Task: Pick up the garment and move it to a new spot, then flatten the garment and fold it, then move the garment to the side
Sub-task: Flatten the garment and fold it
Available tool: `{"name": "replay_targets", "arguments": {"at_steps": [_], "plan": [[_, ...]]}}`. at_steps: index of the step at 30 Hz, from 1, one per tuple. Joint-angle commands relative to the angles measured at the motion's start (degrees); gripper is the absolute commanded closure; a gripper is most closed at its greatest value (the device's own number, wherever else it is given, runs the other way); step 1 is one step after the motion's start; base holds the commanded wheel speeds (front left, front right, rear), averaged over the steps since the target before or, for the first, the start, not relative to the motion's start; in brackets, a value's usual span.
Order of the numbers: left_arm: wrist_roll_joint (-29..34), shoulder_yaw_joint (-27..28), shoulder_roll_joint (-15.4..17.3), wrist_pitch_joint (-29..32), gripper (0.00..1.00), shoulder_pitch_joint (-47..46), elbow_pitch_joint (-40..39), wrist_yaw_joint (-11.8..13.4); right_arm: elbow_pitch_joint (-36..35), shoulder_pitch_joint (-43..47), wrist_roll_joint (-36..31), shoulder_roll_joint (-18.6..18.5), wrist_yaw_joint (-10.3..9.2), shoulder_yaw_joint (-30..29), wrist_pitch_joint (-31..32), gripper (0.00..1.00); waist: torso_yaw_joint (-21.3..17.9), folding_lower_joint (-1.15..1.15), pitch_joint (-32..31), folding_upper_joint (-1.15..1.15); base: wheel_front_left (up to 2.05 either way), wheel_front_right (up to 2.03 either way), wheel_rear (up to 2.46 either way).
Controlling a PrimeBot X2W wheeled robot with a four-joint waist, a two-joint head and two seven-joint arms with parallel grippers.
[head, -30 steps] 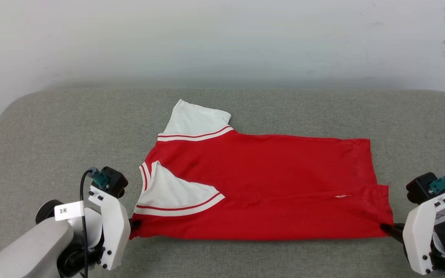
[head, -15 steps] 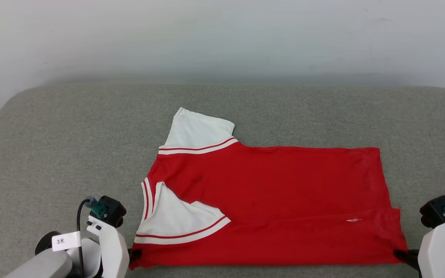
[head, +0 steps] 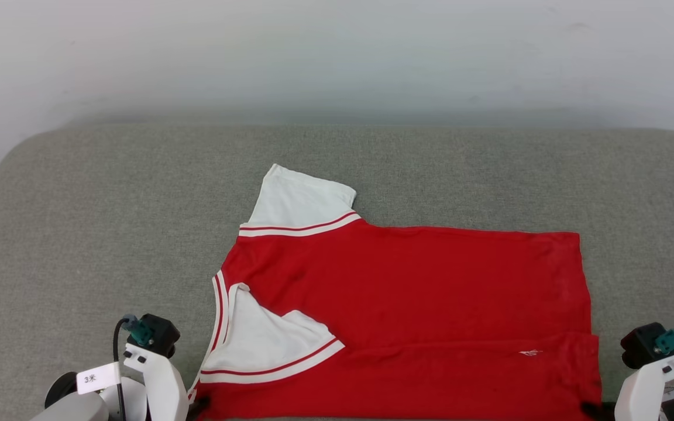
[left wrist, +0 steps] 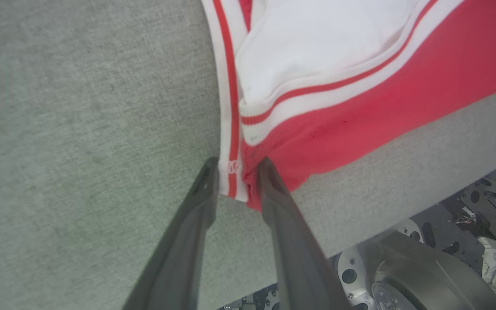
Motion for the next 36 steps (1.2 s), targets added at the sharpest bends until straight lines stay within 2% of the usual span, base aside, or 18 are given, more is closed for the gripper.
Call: {"name": "replay_targets", "arguments": {"at_steps": [1, 6, 10, 14, 17, 20, 25, 29, 36], "plan": [[0.5, -0.1, 0.1, -0.3, 0.00, 1.0, 0.3, -0.2, 0.1, 0.8, -0.4, 0.3, -0.07, -0.4, -0.7, 0.00, -0.1, 0.00, -0.3, 0.00, 0.00, 0.00, 0.00], [1.6, 1.5, 1.9, -2.9, 0.00, -0.9, -1.3, 0.2, -1.5, 1.2, -2.4, 1.1, -0.06, -4.1, -6.9, 0.00, -0.2, 0.00, -1.7, 0.00, 0.00, 0.00, 0.00], [2.7, 3.8, 3.5, -5.7, 0.00, -3.0, -3.5, 1.8, -3.3, 1.2, -6.4, 3.1, -0.06, -9.5, -14.0, 0.00, -0.6, 0.00, -2.3, 0.00, 0.00, 0.00, 0.00], [4.9, 5.8, 4.4, -8.3, 0.00, -7.0, -4.3, 2.8, -5.8, 1.1, -12.1, 7.3, -0.06, -16.1, -21.5, 0.00, -1.6, 0.00, -2.0, 0.00, 0.00, 0.00, 0.00], [6.1, 7.3, 3.2, -9.8, 0.00, -10.8, -3.6, 2.9, -8.6, 1.0, -17.7, 11.2, -0.06, -21.0, -27.6, 0.00, -2.5, 0.00, -0.7, 0.00, 0.00, 0.00, 0.00], [7.4, 7.9, 2.1, -9.9, 0.00, -15.3, -1.9, 2.4, -11.5, 1.2, -21.6, 14.8, -0.06, -23.6, -30.8, 0.00, -3.9, 0.00, 1.4, 0.00, 0.00, 0.00, 0.00], [7.4, 8.7, -0.7, -6.9, 0.00, -23.3, 2.6, 1.1, -15.9, 0.2, -25.9, 19.0, -0.06, -25.1, -33.1, 0.00, -6.9, 0.00, 6.5, 0.00, 0.00, 0.00, 0.00], [7.9, 8.4, -1.6, -2.5, 0.00, -30.5, 7.0, -0.9, -19.1, -1.0, -27.5, 21.2, -0.06, -25.0, -34.2, 0.00, -9.3, 0.00, 11.3, 0.00, 0.00, 0.00, 0.00], [5.9, 7.0, -3.3, 10.2, 0.00, -41.3, 14.2, -3.5, -22.5, -2.8, -29.1, 23.3, -0.06, -24.5, -34.9, 0.00, -12.6, 0.00, 19.2, 0.00, 0.00, 0.00, 0.00]]}}
